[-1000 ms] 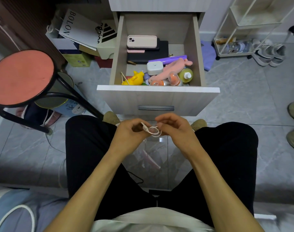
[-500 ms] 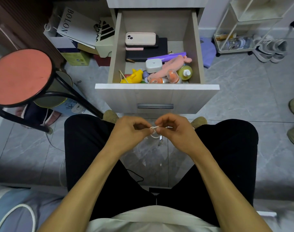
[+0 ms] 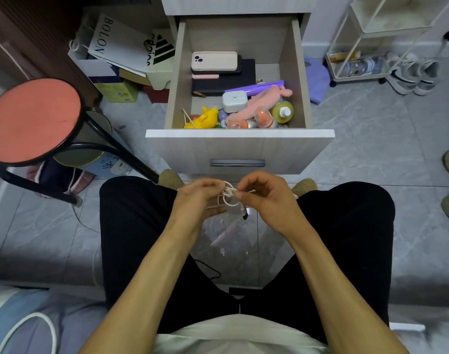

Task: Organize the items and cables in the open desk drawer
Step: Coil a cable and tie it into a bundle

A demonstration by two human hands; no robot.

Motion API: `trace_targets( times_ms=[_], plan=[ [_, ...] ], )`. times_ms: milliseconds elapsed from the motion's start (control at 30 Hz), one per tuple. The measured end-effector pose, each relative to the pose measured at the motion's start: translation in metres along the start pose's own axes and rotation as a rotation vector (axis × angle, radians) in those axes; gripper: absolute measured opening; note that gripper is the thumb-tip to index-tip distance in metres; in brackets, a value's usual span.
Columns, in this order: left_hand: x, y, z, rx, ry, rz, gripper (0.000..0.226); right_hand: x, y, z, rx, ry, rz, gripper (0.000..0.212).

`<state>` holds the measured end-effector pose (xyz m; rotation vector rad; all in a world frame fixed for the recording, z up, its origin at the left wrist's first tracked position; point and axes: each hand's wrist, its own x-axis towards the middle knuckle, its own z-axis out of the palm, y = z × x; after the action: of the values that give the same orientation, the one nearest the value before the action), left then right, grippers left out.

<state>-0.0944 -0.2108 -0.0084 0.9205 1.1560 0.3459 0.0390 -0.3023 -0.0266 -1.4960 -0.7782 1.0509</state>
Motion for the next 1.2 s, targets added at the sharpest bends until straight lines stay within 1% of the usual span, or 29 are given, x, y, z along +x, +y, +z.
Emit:
trace_targets(
  times_ms=[33,67,133,167,200,233,267,300,333,367,433,467,500,533,567,633,700,767,833,900,967,1000,1067,1133,1200],
  plan=[
    [-0.001,-0.001,0.0,0.106,0.011,0.067,0.008,0.0,-0.001,-0.001,-0.003,-0.007,0.013,0.015],
    [-0.001,0.0,-0.003,0.277,0.013,0.184,0.008,0.001,-0.002,-0.002,-0.005,-0.015,0.028,0.014],
    [0.002,0.007,-0.011,0.711,-0.047,0.481,0.007,0.001,-0.005,-0.006,-0.006,-0.037,0.062,0.015],
    [0.003,0.012,-0.014,0.909,-0.102,0.588,0.01,0.002,-0.006,-0.008,-0.007,-0.049,0.071,0.016],
    [0.005,0.017,-0.015,1.062,-0.152,0.636,0.013,0.002,-0.006,-0.009,-0.009,-0.059,0.074,0.017],
    [0.006,0.021,-0.016,1.165,-0.175,0.649,0.014,0.002,-0.006,-0.01,-0.01,-0.065,0.075,0.017],
    [0.008,0.023,-0.017,1.203,-0.165,0.65,0.014,0.002,-0.005,-0.01,-0.005,-0.064,0.076,0.017],
    [0.008,0.024,-0.017,1.163,-0.143,0.647,0.012,0.003,-0.005,-0.008,0.011,-0.053,0.073,0.017],
    [0.009,0.023,-0.016,1.038,-0.114,0.607,0.009,0.004,-0.005,-0.007,0.04,-0.032,0.07,0.018],
    [0.009,0.022,-0.014,0.858,-0.087,0.521,0.008,0.006,-0.004,-0.006,0.072,-0.006,0.068,0.019],
    [0.011,0.019,-0.01,0.506,-0.07,0.294,0.008,0.008,-0.005,-0.005,0.112,0.029,0.073,0.019],
    [0.011,0.017,-0.008,0.425,-0.066,0.23,0.008,0.009,-0.006,-0.005,0.126,0.036,0.086,0.019],
    [0.012,0.015,-0.008,0.424,-0.066,0.223,0.007,0.009,-0.006,-0.004,0.146,0.039,0.109,0.018],
    [0.014,0.013,-0.008,0.49,-0.078,0.272,0.006,0.009,-0.006,-0.004,0.178,0.035,0.14,0.017],
    [0.014,0.014,-0.01,0.594,-0.109,0.357,0.009,0.009,-0.006,-0.004,0.217,0.028,0.173,0.016],
    [0.016,0.019,-0.013,0.792,-0.217,0.5,0.019,0.008,-0.005,-0.005,0.287,0.025,0.217,0.015],
    [0.015,0.027,-0.012,0.875,-0.285,0.533,0.017,0.009,-0.005,-0.007,0.332,0.02,0.239,0.014],
    [0.015,0.031,-0.011,0.864,-0.228,0.541,0.012,0.01,-0.007,-0.008,0.379,-0.005,0.272,0.013],
    [0.018,0.03,-0.012,0.839,-0.107,0.528,0.018,0.01,-0.009,-0.008,0.425,-0.054,0.319,0.014],
    [0.021,0.03,-0.019,0.721,-0.005,0.481,0.025,0.008,-0.006,-0.01,0.472,-0.091,0.344,0.015],
    [0.023,0.032,-0.029,0.594,0.008,0.461,0.023,0.006,-0.002,-0.013,0.546,-0.101,0.342,0.014],
    [0.022,0.033,-0.031,0.592,-0.019,0.467,0.019,0.004,0.001,-0.014,0.573,-0.104,0.334,0.016],
    [0.017,0.033,-0.03,0.655,-0.127,0.462,0.012,0.003,0.005,-0.015,0.578,-0.123,0.321,0.017],
    [0.012,0.031,-0.023,0.704,-0.241,0.437,0.013,0.003,0.006,-0.012,0.543,-0.146,0.307,0.013],
    [0.011,0.029,-0.016,0.756,-0.311,0.43,0.015,0.004,0.003,-0.009,0.497,-0.151,0.291,0.012]
  ],
)
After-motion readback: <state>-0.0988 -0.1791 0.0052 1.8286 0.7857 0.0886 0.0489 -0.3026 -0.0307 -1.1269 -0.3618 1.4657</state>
